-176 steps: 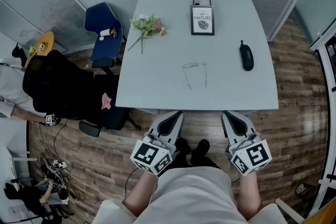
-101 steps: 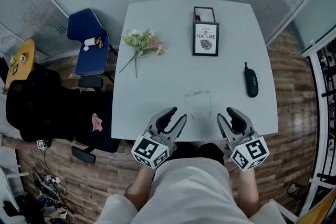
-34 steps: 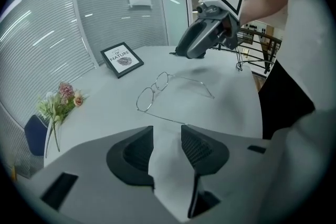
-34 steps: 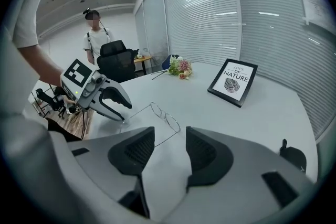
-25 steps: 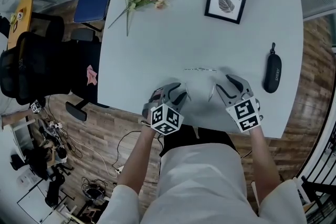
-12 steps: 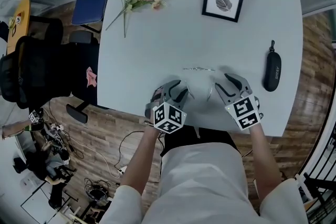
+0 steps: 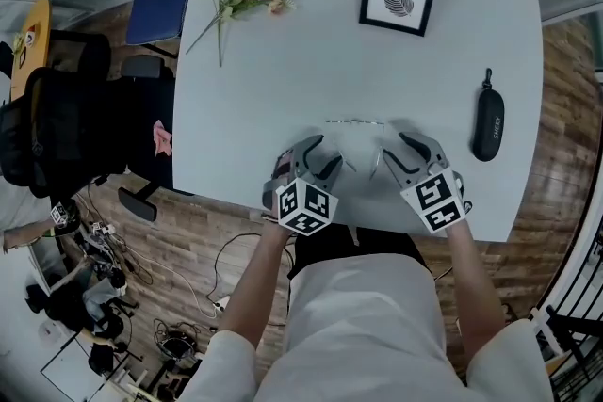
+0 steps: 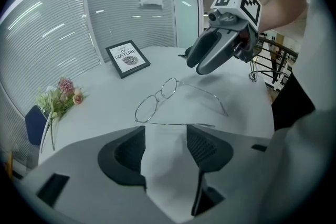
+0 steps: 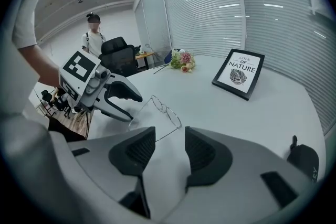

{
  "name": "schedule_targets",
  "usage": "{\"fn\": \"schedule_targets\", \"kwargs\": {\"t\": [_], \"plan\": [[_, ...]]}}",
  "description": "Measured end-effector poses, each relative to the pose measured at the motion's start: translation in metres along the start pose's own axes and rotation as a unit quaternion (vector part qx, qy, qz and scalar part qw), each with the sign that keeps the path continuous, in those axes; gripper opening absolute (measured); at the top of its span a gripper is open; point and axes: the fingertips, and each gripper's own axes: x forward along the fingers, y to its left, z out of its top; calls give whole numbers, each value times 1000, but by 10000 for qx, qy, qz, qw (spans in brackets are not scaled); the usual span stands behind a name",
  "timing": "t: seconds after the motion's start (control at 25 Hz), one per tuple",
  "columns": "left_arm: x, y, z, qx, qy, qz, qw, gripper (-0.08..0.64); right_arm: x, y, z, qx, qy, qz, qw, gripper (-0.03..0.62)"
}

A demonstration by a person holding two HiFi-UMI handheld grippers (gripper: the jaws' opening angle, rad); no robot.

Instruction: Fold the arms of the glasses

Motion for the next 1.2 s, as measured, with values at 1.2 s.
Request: {"fn": "schedule_targets", "kwargs": {"t": [1.2], "plan": [[11,14,31,1087,-86,-309,9936,305,-7,-6,-9,402,1,-221,9989,164]]}}
